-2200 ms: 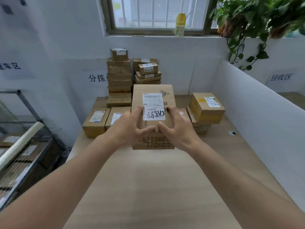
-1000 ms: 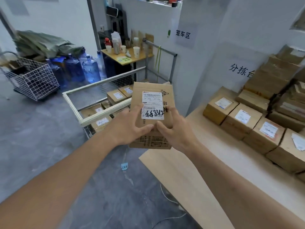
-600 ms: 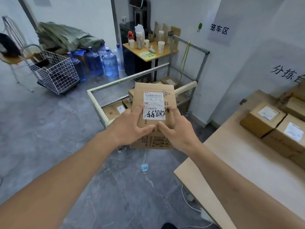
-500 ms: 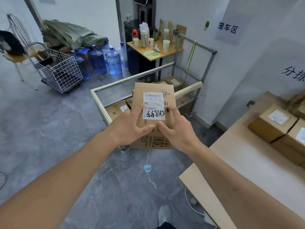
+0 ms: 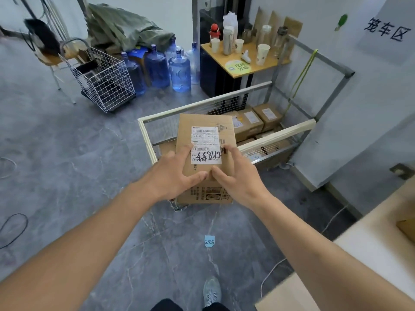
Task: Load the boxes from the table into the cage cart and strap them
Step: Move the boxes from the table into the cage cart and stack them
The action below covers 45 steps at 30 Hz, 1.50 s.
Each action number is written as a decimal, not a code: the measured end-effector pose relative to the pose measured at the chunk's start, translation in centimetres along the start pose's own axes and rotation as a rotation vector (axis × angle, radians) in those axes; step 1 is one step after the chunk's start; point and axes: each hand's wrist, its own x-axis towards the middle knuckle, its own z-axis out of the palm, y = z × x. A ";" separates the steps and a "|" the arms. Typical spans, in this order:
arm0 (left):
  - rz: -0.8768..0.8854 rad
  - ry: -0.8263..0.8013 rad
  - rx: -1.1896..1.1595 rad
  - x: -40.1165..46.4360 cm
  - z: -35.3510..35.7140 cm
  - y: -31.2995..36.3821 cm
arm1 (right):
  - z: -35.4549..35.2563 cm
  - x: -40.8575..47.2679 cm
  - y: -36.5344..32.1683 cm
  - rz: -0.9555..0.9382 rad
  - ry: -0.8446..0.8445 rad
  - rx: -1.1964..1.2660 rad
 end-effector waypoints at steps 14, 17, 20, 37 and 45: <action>-0.032 -0.093 -0.070 17.3 -2.2 -7.2 | 4.0 17.7 1.0 0.084 -0.058 -0.028; -0.030 -0.138 -0.085 21.8 -2.9 -9.9 | 6.0 21.7 1.0 0.126 -0.053 -0.022; -0.023 -0.171 -0.118 25.8 -3.2 -12.3 | 8.2 25.6 1.2 0.166 -0.050 -0.027; -0.328 -0.215 -0.305 45.6 8.9 -23.8 | 19.9 46.7 15.4 0.294 -0.276 0.030; -0.541 -0.148 -0.430 54.4 19.2 -28.2 | 25.7 56.5 26.5 0.298 -0.477 -0.011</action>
